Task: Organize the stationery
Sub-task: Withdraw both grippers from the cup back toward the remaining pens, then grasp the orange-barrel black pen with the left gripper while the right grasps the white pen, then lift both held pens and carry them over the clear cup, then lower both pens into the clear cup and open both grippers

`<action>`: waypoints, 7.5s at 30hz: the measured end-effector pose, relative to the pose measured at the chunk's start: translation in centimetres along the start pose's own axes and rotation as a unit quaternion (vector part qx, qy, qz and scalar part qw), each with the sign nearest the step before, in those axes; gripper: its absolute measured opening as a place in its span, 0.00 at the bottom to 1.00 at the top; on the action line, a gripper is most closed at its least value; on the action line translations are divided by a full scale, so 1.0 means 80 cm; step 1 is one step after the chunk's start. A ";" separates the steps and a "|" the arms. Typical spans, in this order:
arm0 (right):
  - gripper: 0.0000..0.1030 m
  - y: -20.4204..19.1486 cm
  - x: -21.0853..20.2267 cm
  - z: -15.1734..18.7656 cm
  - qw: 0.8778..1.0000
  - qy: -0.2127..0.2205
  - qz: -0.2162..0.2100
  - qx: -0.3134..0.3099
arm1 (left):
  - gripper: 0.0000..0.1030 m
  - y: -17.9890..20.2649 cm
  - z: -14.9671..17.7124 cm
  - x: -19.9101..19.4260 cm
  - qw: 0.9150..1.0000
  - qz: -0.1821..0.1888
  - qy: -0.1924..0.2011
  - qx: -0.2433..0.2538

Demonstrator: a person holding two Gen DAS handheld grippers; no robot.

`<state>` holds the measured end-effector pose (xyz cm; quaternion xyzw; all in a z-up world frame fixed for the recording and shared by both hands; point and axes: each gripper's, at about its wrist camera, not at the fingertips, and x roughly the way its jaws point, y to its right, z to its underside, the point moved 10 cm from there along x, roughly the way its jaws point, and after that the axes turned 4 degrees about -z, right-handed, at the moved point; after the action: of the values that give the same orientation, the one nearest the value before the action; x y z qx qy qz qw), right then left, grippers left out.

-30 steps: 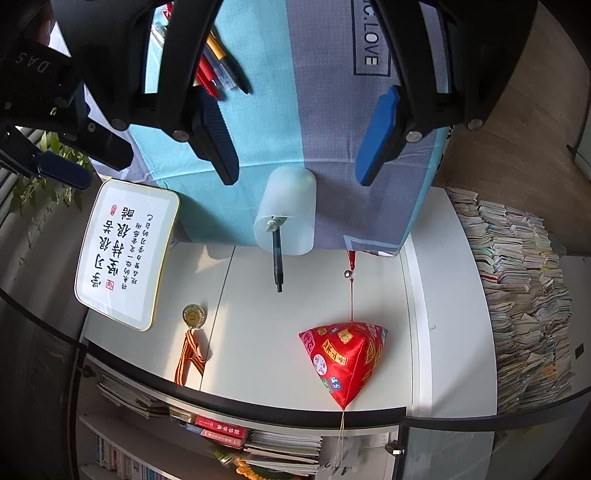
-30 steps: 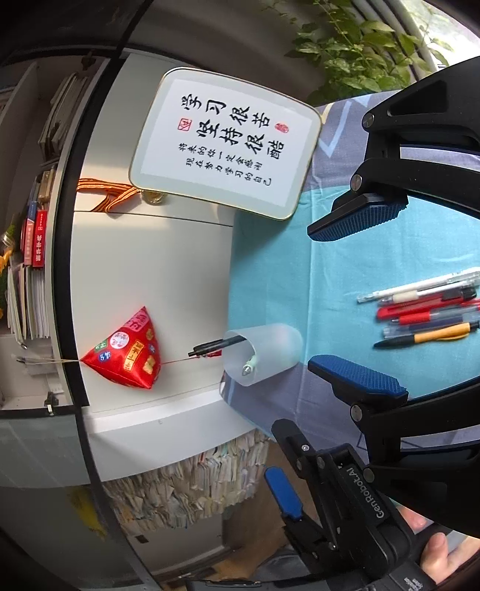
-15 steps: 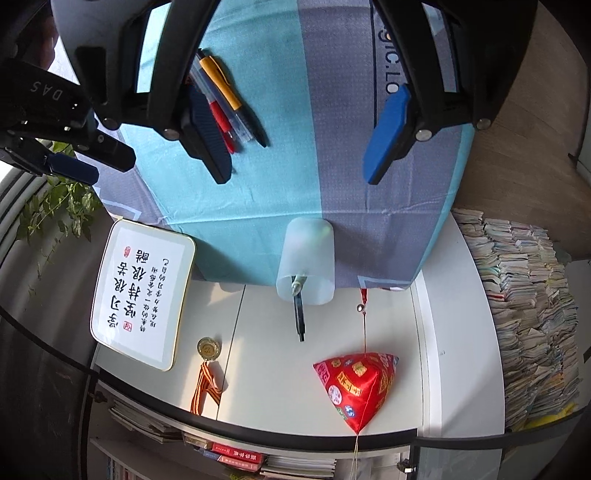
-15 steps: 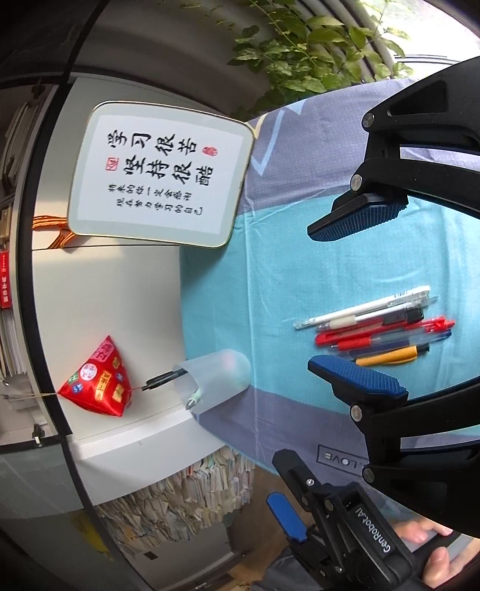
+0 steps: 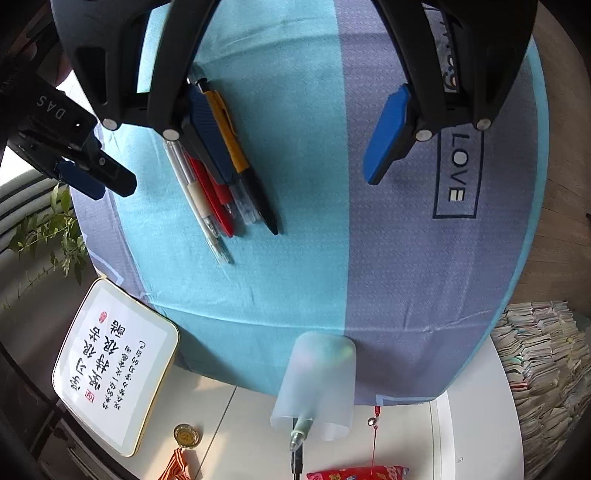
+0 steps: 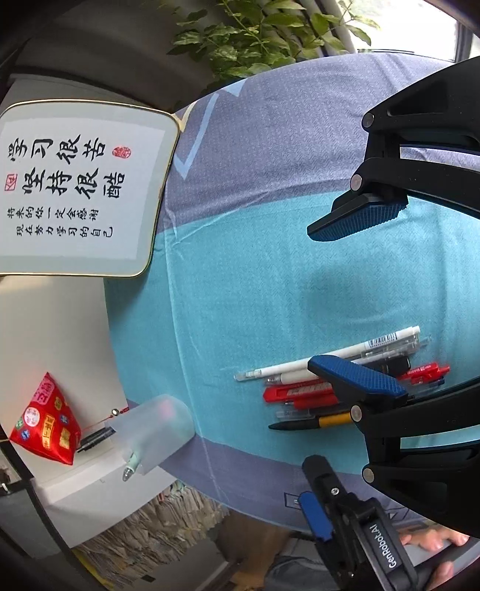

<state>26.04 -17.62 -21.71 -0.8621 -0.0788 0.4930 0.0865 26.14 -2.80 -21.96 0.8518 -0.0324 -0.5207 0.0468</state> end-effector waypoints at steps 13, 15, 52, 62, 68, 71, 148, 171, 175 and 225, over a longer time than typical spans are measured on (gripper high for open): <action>0.63 0.002 -0.002 0.002 1.000 -0.002 0.002 -0.003 | 0.77 0.014 0.010 0.033 0.999 -0.036 -0.024 0.017; 0.63 0.004 -0.002 0.003 1.000 -0.002 0.004 -0.002 | 0.80 0.017 0.010 0.034 0.998 -0.047 -0.014 0.027; 0.63 0.011 0.032 0.018 0.999 -0.035 0.024 -0.019 | 0.07 0.039 0.018 0.023 0.996 -0.039 0.014 0.083; 0.63 -0.003 0.031 0.024 0.998 -0.040 0.013 -0.037 | 0.07 0.034 0.019 0.015 0.996 -0.032 0.017 0.083; 0.63 -0.009 0.042 0.025 0.997 -0.043 0.041 -0.057 | 0.07 0.033 0.019 0.017 0.996 -0.027 0.013 0.078; 0.36 -0.024 0.042 0.018 0.996 -0.022 0.036 -0.077 | 0.08 0.034 0.018 0.013 0.997 -0.014 0.014 0.074; 0.08 -0.115 -0.090 -0.094 0.936 0.274 -0.215 0.040 | 0.08 -0.033 -0.260 -0.054 0.959 0.046 0.280 0.007; 0.08 -0.157 0.004 -0.231 0.948 0.262 -0.176 -0.025 | 0.48 -0.057 -0.264 -0.054 0.957 0.038 0.289 -0.010; 0.08 -0.160 0.028 -0.256 0.947 0.274 -0.164 -0.021 | 0.48 -0.065 -0.267 -0.064 0.955 0.050 0.292 -0.028; 0.08 -0.183 0.041 -0.230 0.956 0.229 -0.145 -0.116 | 0.48 -0.091 -0.271 -0.059 0.956 0.096 0.265 -0.081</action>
<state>42.84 -4.00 -11.97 -0.9355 -0.2372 0.2518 0.0724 43.36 5.91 -8.78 0.9454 -0.0585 -0.2701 0.1727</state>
